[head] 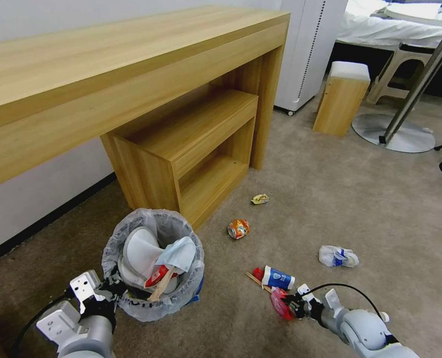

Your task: Pick up the trash bin and place the garbage on the floor into it.

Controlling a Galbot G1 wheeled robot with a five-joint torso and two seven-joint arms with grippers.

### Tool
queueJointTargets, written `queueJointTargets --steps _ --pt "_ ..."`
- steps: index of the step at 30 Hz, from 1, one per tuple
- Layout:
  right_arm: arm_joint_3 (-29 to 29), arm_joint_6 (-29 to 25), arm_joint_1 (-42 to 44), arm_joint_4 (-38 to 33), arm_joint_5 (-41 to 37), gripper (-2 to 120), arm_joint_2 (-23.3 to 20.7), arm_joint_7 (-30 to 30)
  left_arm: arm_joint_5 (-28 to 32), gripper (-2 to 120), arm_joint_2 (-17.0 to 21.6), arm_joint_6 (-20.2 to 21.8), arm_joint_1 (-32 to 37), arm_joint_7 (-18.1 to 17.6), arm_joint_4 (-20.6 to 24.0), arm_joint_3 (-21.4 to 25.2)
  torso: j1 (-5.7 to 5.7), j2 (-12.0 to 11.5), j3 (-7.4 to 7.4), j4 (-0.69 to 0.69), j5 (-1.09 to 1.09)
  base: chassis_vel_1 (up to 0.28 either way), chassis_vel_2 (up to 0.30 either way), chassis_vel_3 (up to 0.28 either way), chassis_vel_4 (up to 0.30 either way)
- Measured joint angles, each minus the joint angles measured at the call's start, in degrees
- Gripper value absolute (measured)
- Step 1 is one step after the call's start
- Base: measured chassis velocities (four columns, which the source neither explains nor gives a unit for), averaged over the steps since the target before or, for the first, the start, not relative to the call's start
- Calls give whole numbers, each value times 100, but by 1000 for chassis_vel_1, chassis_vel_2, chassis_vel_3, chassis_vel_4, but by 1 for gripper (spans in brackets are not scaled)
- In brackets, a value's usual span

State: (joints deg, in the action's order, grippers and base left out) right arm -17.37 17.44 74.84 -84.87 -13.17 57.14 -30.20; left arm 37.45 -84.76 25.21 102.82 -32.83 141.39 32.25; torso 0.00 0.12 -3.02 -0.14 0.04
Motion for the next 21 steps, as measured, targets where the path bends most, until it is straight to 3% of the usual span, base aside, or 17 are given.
queueJointTargets --steps 4,8,16,18,21 --pt "-11 -43 -14 20 42 40 -5 -76 -6 1 -5 0 0 0 0 -1 0 0 0 -1 0 0 0 0 0" --pt "9 -37 -228 349 107 62 122 18 -25 1 -17 0 22 1 5 -8 0 0 0 0 0 0 0 0 0" --pt "76 109 -371 603 218 85 239 232 -24 1 -12 -2 27 0 9 15 0 0 0 0 0 0 0 0 0" --pt "88 168 -419 666 231 96 281 321 -23 1 -12 -3 15 1 6 14 0 0 0 0 0 0 0 0 0" --pt "99 174 -450 719 273 93 317 339 -24 1 -17 -4 1 1 -3 3 0 0 0 0 0 0 0 0 0"
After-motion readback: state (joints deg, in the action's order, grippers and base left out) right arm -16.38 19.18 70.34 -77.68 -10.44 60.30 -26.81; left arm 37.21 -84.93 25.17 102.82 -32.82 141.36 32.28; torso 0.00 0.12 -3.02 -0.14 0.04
